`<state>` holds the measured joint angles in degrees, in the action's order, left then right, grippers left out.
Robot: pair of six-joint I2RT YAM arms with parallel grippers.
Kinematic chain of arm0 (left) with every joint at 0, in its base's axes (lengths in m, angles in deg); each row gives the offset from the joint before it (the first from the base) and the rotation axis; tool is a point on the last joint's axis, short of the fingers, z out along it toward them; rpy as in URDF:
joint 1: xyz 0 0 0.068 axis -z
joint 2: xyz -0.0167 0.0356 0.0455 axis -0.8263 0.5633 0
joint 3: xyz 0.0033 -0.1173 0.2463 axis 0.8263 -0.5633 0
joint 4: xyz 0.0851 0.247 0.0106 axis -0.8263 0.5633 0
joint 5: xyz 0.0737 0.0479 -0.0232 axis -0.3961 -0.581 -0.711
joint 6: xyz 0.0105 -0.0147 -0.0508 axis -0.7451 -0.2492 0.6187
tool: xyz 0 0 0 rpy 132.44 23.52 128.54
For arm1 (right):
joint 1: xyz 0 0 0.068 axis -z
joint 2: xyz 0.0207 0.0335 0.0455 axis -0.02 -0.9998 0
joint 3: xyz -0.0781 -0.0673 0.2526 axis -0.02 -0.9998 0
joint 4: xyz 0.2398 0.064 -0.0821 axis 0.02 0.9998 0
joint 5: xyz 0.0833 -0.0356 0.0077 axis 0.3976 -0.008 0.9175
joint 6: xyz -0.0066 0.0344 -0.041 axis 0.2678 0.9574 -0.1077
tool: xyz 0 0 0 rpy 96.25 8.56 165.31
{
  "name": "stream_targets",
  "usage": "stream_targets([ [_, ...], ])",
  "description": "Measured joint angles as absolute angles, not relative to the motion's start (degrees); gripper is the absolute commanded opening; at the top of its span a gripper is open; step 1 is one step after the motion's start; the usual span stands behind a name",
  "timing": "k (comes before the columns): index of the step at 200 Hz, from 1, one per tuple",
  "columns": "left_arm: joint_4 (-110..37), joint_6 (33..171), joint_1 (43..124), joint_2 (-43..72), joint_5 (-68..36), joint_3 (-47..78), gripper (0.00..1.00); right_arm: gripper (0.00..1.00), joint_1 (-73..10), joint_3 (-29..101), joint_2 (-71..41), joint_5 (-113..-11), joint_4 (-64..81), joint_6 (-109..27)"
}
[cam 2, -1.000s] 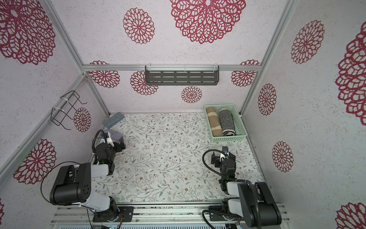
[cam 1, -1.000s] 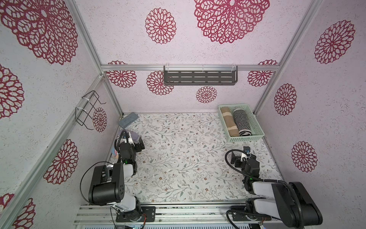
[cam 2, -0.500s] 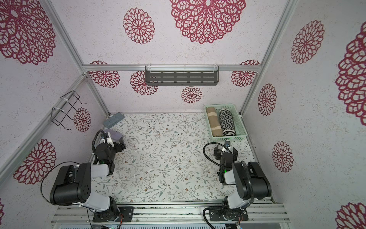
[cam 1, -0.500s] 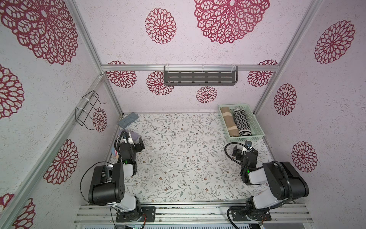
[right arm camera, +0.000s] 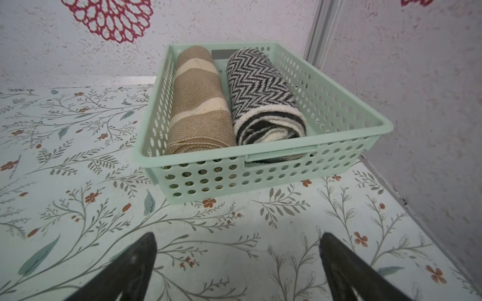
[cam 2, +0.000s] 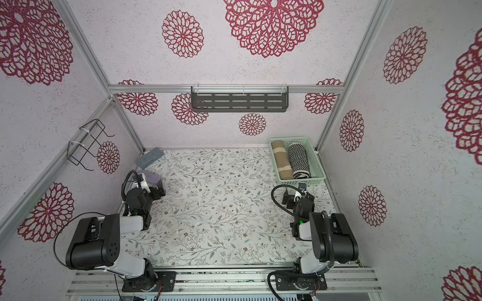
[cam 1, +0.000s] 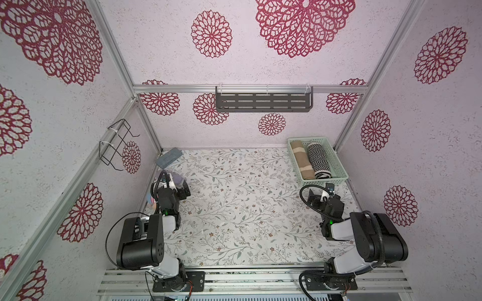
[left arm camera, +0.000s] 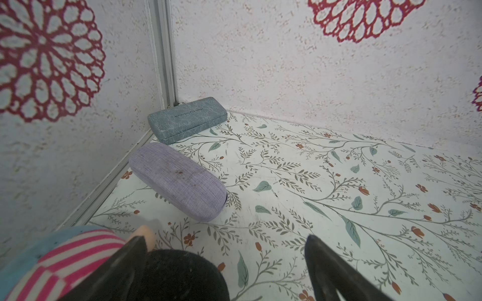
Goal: Roll up the scarf and place it into the basket
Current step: Reset both arms
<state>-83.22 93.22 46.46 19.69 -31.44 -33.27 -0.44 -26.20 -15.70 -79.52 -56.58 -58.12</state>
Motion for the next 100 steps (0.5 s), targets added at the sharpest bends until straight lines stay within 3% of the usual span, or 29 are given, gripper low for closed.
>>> stream_targets([
  [100,-83.14,93.22,46.46,19.69,-31.68,-33.27,0.97,0.99,-0.44,-26.20,-15.72,-78.49,-56.56,-58.12],
])
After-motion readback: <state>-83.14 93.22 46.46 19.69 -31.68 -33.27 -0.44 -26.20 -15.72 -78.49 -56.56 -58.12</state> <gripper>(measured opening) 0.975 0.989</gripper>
